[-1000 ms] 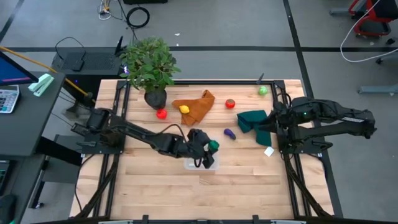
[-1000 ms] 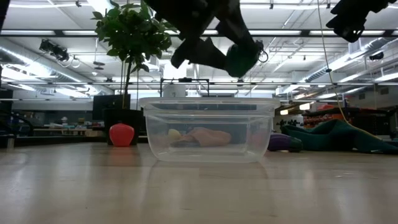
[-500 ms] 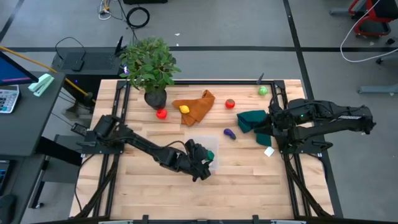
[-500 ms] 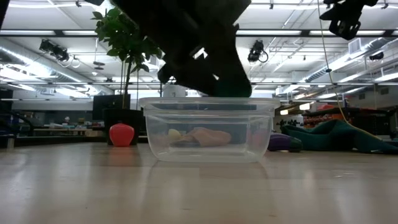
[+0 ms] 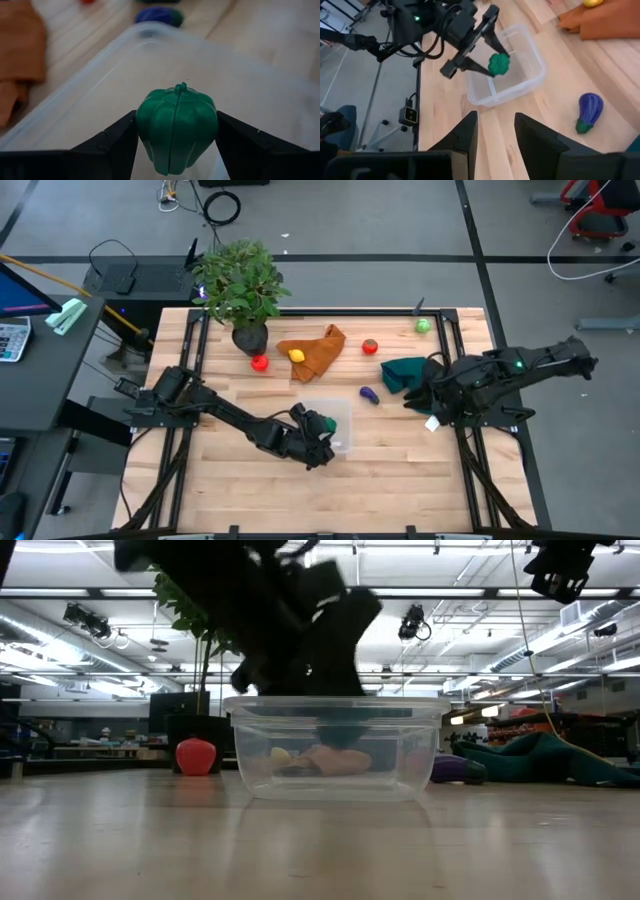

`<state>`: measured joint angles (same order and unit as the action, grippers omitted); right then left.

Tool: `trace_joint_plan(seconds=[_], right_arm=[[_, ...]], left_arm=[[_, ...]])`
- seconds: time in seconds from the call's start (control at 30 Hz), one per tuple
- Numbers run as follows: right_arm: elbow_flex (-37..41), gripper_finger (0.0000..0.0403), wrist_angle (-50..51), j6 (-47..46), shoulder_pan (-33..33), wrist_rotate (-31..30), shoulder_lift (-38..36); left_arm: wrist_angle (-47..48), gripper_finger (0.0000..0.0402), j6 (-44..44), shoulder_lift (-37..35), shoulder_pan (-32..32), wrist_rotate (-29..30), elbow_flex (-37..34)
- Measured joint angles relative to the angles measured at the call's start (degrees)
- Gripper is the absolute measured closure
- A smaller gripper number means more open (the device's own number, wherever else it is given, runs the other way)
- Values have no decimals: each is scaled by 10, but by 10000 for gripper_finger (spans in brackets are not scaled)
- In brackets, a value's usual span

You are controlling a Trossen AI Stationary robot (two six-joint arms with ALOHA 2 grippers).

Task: Pick and placing Produce into tupperware
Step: Put the green bell pepper into the transparent bin, then put the red apple into the transparent bin

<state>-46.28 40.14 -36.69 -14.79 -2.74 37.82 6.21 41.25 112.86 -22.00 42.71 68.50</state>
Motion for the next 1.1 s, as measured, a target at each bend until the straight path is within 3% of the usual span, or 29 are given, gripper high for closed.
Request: trace_joint_plan(seconds=[0.13, 0.37, 0.73, 1.1], right_arm=[[0, 308, 0, -13, -21, -17, 9], [0, 308, -1, -22, -38, -19, 30], [0, 308, -6, -22, -46, -20, 38], [0, 308, -6, -22, -45, -20, 38]], left_arm=[[-8, 154, 43, 0, -1, 21, -23], [-62, 160, 31, 0, 0, 27, -30], [-61, 125, 46, 0, 7, 36, -30], [-62, 123, 57, -14, 7, 37, -29]])
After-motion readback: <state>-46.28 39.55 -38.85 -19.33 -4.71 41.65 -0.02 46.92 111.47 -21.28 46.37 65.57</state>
